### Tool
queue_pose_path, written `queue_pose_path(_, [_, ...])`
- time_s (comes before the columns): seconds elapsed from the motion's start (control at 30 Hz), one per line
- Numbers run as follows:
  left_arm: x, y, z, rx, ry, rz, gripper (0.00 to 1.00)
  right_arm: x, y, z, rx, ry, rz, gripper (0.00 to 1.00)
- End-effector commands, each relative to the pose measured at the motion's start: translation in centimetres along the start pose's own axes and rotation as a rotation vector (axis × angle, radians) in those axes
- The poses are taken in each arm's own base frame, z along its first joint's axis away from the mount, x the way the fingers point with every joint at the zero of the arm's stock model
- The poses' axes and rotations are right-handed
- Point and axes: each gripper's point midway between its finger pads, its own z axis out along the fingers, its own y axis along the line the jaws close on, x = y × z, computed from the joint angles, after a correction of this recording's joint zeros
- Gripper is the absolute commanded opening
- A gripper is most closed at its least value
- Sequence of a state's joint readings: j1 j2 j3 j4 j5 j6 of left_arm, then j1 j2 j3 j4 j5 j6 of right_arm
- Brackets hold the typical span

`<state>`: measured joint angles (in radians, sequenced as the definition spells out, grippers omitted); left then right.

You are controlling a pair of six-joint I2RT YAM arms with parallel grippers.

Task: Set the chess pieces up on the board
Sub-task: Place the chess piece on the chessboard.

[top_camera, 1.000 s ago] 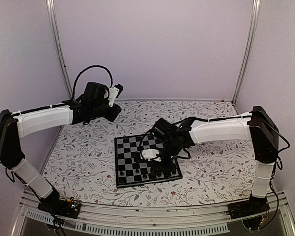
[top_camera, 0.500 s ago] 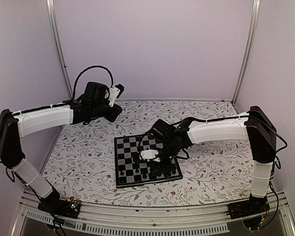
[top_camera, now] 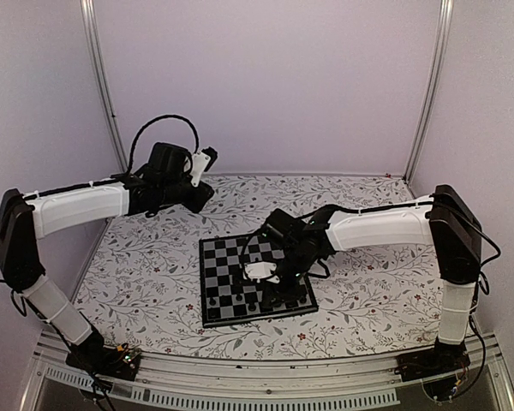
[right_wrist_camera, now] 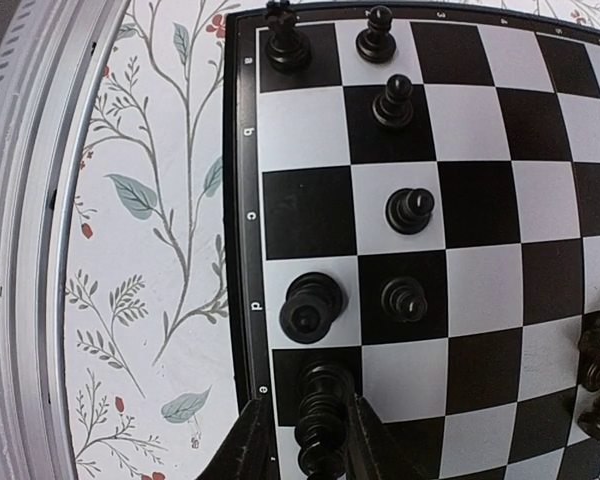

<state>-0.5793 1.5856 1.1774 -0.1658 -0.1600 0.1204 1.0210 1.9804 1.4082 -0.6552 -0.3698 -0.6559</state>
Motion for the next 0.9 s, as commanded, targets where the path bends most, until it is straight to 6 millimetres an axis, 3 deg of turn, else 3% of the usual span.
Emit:
queue_pose_path(0.0, [-0.5, 0.2, 0.2, 0.012, 0.001, -0.002, 0.41, -0.3, 0.6, 0.0, -0.021, 0.001, -0.016, 0.29])
queue_pose_path(0.4, [-0.3, -0.3, 0.4, 0.037, 0.014, 0.001, 0.41, -0.4, 0.7, -0.2, -0.023, 0.002, -0.019, 0.30])
queue_pose_path(0.57, [0.2, -0.9, 0.6, 0.072, 0.032, -0.004, 0.41, -0.2, 0.0, -0.9, 0.029, 0.018, -0.023, 0.35])
queue_pose_path(0.67, [0.7, -2.6, 0.6, 0.151, 0.058, -0.030, 0.41, -0.3, -0.5, -2.6, 0.068, 0.001, -0.031, 0.40])
queue_pose_path(0.87, [1.2, -8.3, 0.7, 0.364, 0.164, -0.054, 0.37, 0.1, -2.2, -7.8, 0.133, -0.087, 0.017, 0.44])
